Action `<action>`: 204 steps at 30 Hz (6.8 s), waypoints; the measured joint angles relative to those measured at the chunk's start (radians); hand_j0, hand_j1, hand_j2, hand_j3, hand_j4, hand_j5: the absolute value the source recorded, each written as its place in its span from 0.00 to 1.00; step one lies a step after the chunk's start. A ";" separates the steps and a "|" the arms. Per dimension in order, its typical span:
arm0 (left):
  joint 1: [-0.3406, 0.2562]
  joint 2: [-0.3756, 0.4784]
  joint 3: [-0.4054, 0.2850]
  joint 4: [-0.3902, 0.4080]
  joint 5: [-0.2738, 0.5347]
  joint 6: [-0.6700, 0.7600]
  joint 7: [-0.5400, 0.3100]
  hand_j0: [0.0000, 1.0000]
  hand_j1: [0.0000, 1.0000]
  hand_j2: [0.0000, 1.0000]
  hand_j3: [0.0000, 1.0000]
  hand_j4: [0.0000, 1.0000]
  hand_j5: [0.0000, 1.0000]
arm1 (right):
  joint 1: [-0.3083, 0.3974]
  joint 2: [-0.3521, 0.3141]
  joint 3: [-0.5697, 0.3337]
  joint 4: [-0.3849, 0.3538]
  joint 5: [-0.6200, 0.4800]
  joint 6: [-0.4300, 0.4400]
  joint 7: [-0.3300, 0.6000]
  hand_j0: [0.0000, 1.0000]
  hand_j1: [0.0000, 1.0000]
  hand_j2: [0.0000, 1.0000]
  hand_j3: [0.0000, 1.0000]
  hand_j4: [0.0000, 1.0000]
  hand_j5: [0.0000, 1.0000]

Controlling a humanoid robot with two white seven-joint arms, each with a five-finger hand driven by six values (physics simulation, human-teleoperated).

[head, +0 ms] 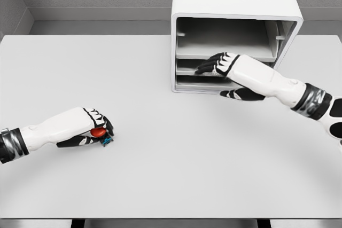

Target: Slide open multi-storey tabletop storage cabinets and put open load switch and slide close multi-storey tabletop storage cabinets

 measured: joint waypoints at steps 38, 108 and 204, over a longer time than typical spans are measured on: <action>-0.003 0.000 0.032 -0.016 0.002 -0.001 0.000 0.33 0.33 0.33 0.33 0.33 0.33 | -0.104 0.179 0.006 0.312 0.017 0.041 0.001 0.85 0.85 0.85 0.85 0.85 0.85; 0.015 0.000 0.053 -0.033 0.002 -0.001 0.000 0.34 0.34 0.34 0.34 0.34 0.34 | 0.132 -0.009 -0.111 -0.050 0.164 0.001 0.001 0.89 0.89 0.89 0.89 0.89 0.89; -0.252 -0.295 0.020 -0.114 0.036 -0.001 0.000 0.34 0.34 0.34 0.34 0.34 0.34 | 0.488 -0.002 -0.700 -0.111 -0.015 -0.004 0.004 0.52 0.52 0.52 0.52 0.52 0.52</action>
